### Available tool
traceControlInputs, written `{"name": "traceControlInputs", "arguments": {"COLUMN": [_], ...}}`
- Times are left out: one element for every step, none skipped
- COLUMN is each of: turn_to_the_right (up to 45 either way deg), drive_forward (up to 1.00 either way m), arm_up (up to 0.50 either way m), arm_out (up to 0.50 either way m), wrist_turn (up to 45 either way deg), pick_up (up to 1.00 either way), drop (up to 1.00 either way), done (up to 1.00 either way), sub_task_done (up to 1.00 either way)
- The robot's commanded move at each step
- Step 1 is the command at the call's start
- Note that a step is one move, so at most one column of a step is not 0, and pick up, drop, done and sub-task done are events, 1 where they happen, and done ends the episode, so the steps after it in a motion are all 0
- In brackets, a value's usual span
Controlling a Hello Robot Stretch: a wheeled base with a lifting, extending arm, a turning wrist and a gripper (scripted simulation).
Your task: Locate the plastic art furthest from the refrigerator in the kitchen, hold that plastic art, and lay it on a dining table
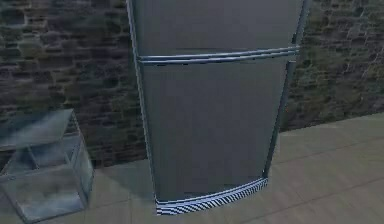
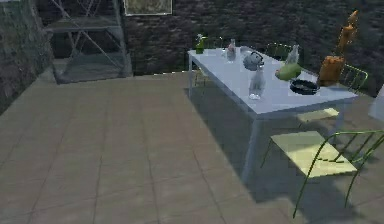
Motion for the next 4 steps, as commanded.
{"name": "traceControlInputs", "arguments": {"turn_to_the_right": [0.0,45.0,45.0,45.0], "drive_forward": [0.35,0.00,0.00,0.00], "arm_up": [0.00,0.00,0.00,0.00], "arm_out": [0.00,0.00,0.00,0.00], "wrist_turn": [0.0,0.0,0.0,0.0], "pick_up": [0.00,0.00,0.00,0.00], "drop": [0.00,0.00,0.00,0.00], "done": [0.00,0.00,0.00,0.00], "sub_task_done": [0.00,0.00,0.00,0.00]}}
